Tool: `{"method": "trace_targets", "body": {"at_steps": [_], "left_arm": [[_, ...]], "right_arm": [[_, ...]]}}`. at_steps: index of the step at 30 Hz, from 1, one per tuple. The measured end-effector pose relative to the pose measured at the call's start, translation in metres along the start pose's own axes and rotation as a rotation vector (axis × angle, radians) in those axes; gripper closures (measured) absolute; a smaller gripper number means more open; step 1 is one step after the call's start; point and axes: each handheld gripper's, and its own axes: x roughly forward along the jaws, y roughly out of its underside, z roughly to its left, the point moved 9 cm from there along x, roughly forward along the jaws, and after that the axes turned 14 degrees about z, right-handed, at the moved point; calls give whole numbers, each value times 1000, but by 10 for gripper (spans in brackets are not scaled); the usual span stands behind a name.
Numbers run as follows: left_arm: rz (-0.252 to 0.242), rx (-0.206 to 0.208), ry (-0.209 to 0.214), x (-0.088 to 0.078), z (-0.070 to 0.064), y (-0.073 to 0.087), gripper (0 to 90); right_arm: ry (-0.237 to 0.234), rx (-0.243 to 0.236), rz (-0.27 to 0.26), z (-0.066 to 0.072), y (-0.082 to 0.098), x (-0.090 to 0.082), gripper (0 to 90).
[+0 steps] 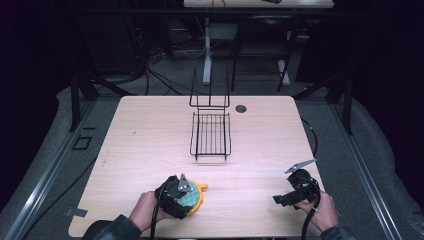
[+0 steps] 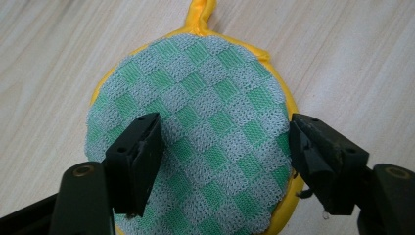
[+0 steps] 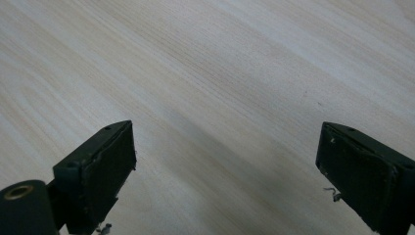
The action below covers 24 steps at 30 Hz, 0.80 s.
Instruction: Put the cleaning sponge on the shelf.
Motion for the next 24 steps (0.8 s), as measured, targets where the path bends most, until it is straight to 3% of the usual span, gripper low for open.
{"method": "trace_targets", "body": {"at_steps": [8, 14, 24], "left_arm": [[4, 7, -21, 1, -2, 1, 395], [11, 28, -17, 0, -6, 1, 512], [0, 20, -7, -1, -7, 1, 635]], "right_arm": [[9, -1, 10, -1, 1, 0, 74], [1, 5, 14, 0, 1, 0, 77], [2, 7, 11, 0, 1, 1, 78]]}}
